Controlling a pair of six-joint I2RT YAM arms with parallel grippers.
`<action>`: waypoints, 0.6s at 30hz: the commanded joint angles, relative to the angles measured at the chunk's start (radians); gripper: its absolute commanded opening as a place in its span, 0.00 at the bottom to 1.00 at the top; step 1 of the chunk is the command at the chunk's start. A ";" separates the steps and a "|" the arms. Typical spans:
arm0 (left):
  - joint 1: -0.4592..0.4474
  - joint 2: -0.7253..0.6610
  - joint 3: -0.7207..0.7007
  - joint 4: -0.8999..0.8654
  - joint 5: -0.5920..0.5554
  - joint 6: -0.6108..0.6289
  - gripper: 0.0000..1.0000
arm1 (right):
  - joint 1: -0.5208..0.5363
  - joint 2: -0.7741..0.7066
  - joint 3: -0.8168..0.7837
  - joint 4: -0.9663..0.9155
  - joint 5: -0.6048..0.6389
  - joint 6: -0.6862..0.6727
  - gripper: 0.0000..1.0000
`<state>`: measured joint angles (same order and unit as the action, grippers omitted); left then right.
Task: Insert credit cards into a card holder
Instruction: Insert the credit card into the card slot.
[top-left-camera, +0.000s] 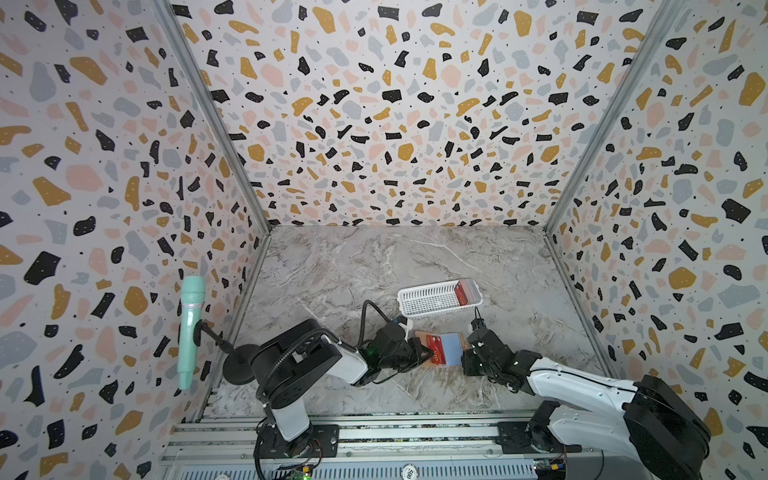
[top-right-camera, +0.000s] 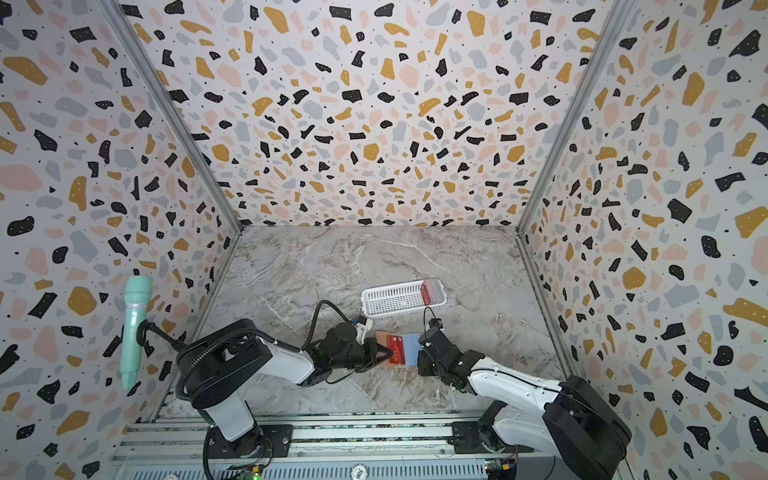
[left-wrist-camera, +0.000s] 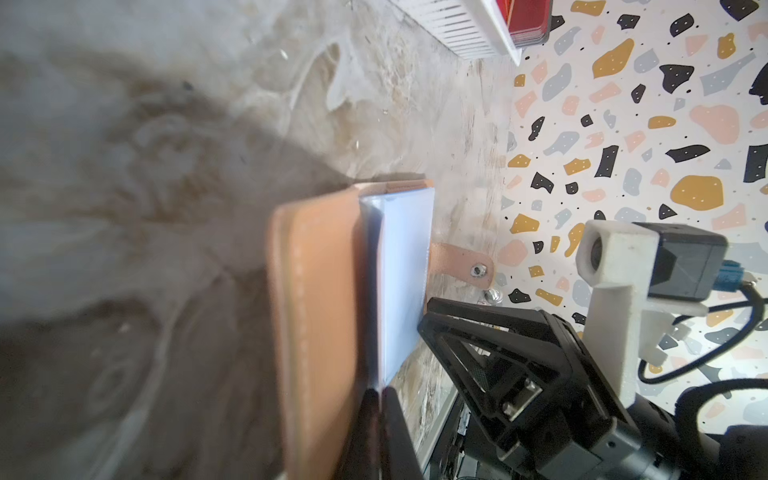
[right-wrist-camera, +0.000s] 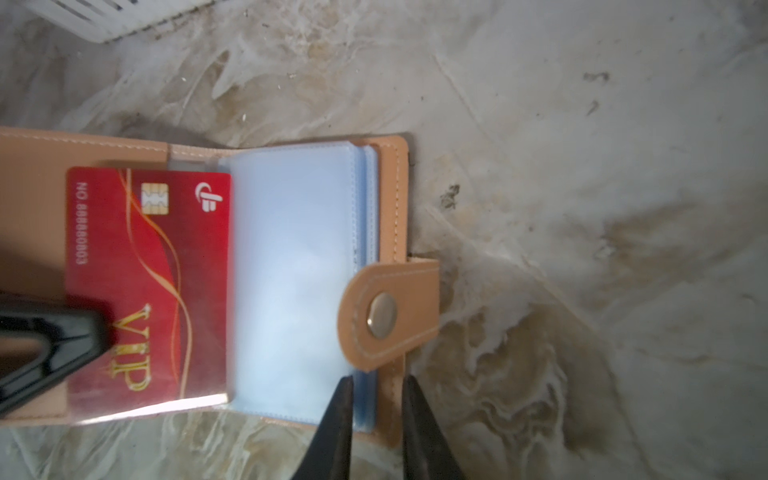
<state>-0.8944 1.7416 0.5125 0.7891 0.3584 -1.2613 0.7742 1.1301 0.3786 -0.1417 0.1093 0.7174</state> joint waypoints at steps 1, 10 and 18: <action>-0.007 0.006 0.041 -0.058 0.008 0.062 0.00 | -0.001 0.009 -0.015 -0.066 0.012 0.001 0.22; -0.007 0.036 0.055 -0.055 0.023 0.063 0.00 | -0.001 0.010 -0.010 -0.069 0.006 0.001 0.21; -0.007 0.015 0.092 -0.235 -0.023 0.129 0.13 | -0.001 0.028 -0.005 -0.084 0.015 0.005 0.21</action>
<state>-0.8951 1.7641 0.5827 0.6659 0.3569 -1.1820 0.7742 1.1305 0.3790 -0.1436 0.1097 0.7174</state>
